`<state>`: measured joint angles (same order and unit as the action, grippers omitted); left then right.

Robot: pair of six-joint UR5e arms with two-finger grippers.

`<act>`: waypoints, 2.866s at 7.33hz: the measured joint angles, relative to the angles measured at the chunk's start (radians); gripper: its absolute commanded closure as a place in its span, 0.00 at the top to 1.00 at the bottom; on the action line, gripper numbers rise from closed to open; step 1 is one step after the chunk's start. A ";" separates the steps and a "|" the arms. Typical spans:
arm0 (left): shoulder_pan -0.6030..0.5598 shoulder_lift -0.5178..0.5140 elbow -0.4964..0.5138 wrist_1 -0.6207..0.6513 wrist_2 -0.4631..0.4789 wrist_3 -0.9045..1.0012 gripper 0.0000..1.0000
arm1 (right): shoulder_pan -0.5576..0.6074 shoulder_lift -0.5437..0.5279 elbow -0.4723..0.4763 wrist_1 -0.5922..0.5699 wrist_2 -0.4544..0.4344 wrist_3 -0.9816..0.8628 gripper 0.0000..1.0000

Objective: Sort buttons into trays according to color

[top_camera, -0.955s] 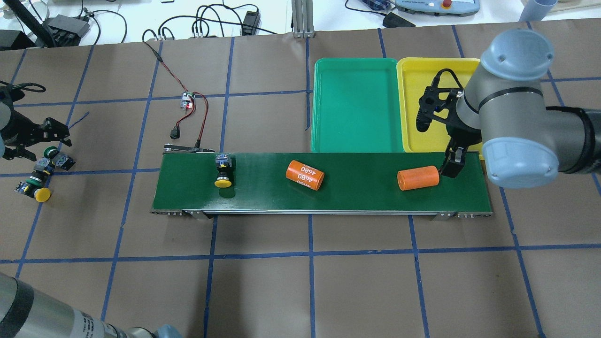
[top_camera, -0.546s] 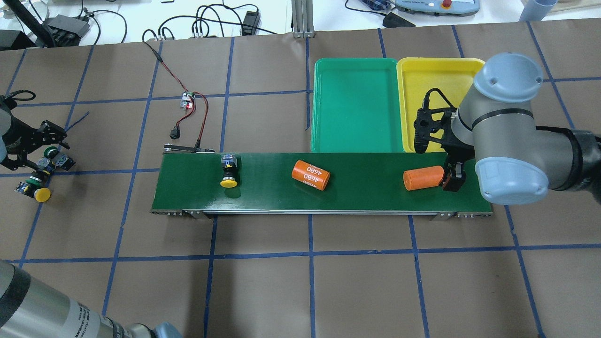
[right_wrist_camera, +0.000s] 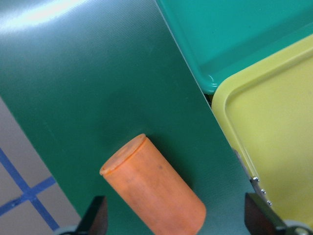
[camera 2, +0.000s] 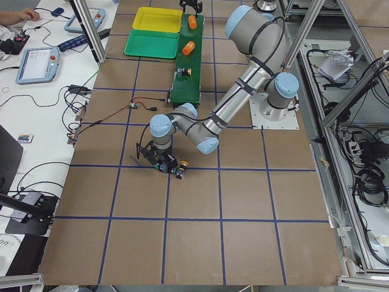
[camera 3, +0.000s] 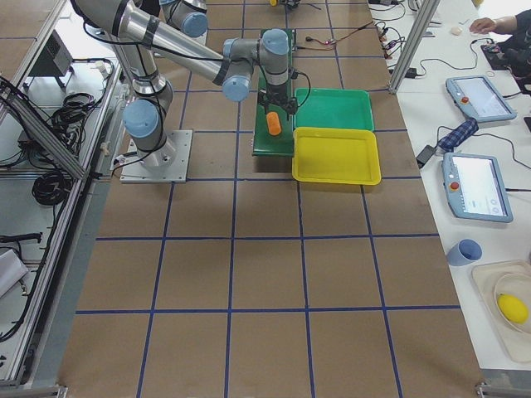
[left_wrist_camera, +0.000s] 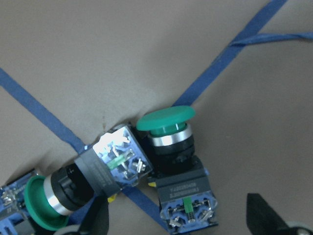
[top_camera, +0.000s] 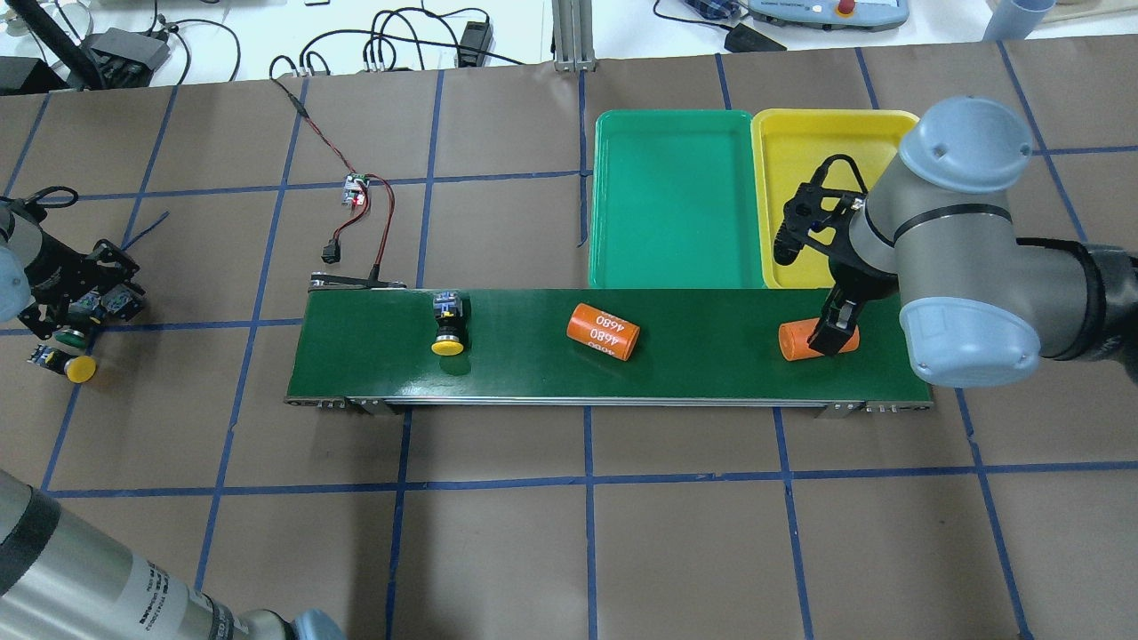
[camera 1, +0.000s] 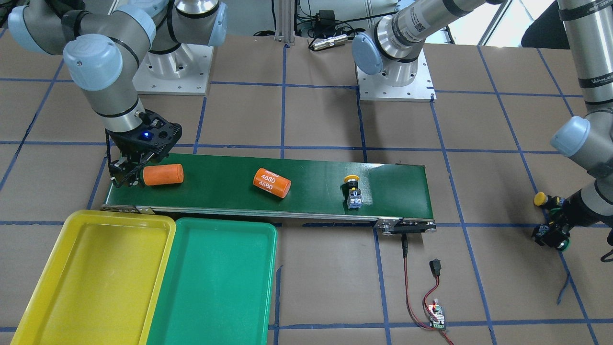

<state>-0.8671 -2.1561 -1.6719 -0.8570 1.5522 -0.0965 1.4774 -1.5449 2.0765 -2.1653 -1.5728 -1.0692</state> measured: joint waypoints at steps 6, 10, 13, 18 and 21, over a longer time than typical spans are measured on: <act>-0.007 0.003 0.007 -0.009 0.003 -0.029 0.66 | 0.053 -0.027 -0.010 0.062 0.035 0.826 1.00; -0.008 0.003 0.002 -0.010 -0.005 -0.022 0.00 | 0.110 -0.014 -0.052 0.093 0.021 0.945 1.00; -0.075 0.102 -0.023 -0.098 -0.001 -0.006 0.00 | 0.110 -0.014 -0.055 0.109 0.018 0.945 1.00; -0.343 0.373 -0.163 -0.333 0.004 0.049 0.00 | 0.107 -0.014 -0.056 0.110 0.017 0.945 1.00; -0.448 0.424 -0.290 -0.261 -0.008 0.157 0.00 | 0.107 -0.014 -0.056 0.110 0.017 0.945 1.00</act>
<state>-1.3147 -1.7321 -1.9616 -1.1181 1.5442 0.0607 1.5846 -1.5585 2.0203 -2.0555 -1.5554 -0.1241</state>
